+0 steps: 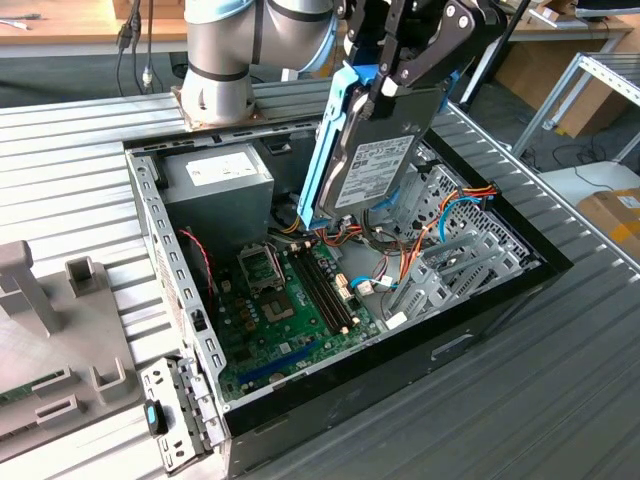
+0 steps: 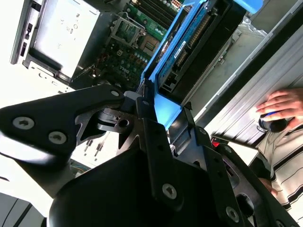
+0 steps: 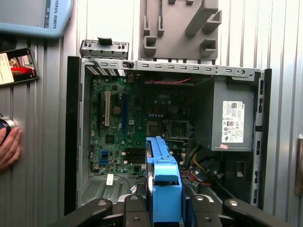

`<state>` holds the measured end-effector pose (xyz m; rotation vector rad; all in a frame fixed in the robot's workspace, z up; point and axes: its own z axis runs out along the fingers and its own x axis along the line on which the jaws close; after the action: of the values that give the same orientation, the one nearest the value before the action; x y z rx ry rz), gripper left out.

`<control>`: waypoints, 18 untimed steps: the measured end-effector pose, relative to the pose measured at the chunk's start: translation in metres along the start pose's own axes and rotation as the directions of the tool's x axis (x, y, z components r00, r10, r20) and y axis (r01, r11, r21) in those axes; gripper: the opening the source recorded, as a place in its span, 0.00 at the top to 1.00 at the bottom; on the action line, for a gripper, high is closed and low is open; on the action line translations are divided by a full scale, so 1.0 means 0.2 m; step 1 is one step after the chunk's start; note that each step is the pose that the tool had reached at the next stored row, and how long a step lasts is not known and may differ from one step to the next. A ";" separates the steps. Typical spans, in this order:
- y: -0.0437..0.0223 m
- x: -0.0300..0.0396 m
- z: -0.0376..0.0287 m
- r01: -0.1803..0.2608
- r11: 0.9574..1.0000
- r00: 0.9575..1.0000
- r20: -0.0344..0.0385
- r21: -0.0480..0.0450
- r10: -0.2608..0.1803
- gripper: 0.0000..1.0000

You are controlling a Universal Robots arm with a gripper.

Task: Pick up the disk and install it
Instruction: 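Pick up the disk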

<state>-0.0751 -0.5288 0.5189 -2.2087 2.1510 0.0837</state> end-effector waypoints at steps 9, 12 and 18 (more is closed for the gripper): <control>0.001 0.052 -0.004 0.000 1.000 1.000 0.000 0.000 0.000 0.63; 0.002 0.094 -0.007 0.000 1.000 1.000 0.000 0.000 0.000 0.63; 0.004 0.163 -0.012 0.000 1.000 1.000 0.000 0.000 0.000 0.63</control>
<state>-0.0751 -0.5614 0.5188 -2.2087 2.1507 0.0838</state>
